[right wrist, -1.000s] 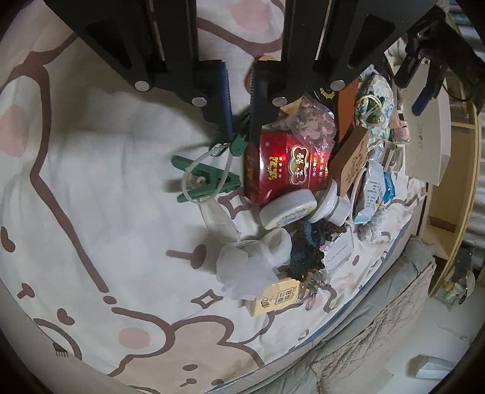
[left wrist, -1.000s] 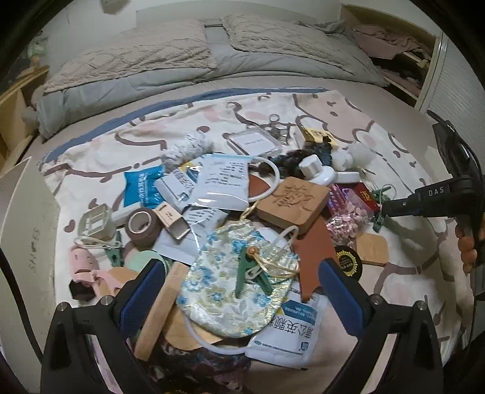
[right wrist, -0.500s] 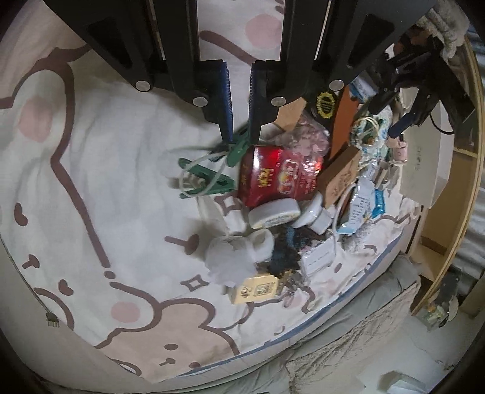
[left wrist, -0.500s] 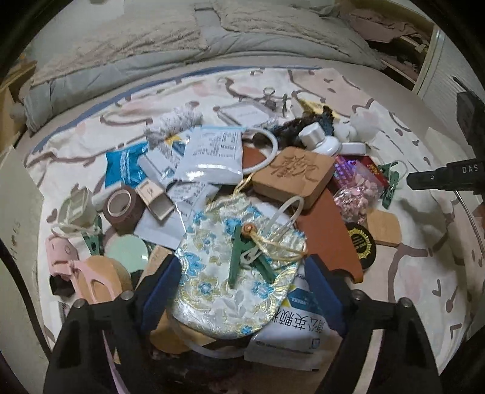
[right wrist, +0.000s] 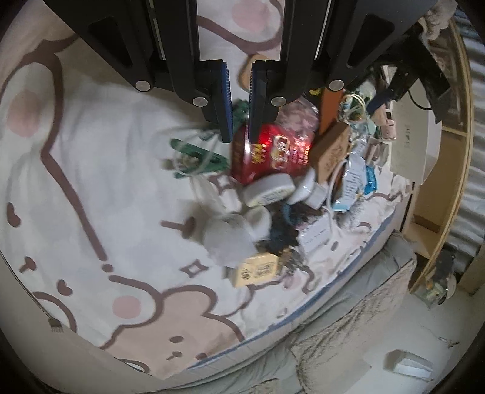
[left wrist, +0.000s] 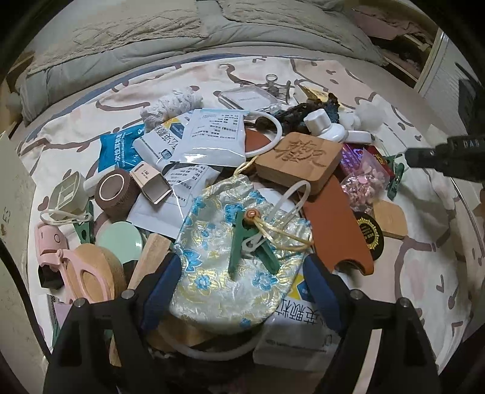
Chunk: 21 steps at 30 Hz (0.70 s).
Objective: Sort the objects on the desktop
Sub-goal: 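Lower the right tool onto the green clothespin beside the red box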
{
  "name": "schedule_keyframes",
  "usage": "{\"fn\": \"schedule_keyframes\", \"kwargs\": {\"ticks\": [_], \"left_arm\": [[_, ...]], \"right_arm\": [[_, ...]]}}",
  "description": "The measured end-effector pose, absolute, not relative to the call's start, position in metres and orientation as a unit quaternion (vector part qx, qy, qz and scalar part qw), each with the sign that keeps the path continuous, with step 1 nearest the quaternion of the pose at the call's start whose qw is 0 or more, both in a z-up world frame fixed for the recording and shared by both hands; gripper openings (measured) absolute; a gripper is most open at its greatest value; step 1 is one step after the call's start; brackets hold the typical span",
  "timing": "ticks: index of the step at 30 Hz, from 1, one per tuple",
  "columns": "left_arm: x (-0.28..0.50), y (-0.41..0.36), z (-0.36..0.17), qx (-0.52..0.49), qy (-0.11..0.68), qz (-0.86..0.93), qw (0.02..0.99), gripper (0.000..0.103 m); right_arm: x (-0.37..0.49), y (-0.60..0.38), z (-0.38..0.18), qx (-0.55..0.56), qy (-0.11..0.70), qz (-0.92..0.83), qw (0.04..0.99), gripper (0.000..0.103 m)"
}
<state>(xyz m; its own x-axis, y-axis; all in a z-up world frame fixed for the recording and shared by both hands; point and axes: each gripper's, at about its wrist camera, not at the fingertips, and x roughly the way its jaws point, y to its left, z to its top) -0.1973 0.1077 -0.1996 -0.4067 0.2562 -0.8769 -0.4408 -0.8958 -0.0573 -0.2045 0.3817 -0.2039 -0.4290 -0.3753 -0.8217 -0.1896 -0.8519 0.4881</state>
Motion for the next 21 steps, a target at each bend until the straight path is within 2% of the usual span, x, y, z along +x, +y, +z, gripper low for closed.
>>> {"fn": "schedule_keyframes", "kwargs": {"ticks": [7,14,21], "left_arm": [[-0.199,0.103,-0.197,-0.502,0.08,0.833,0.217,0.083],[-0.205,0.096,-0.192,-0.509,0.043,0.832,0.216,0.073],[-0.203,0.113,-0.189,-0.495,0.072,0.836,0.224,0.069]], "right_arm": [[-0.212,0.368,-0.215,0.553,-0.231,-0.799,0.052,0.011],[-0.204,0.378,-0.219,0.568,-0.232,-0.788,0.044,0.011],[-0.199,0.382,-0.224,0.586,-0.219,-0.779,0.039,0.011]]}}
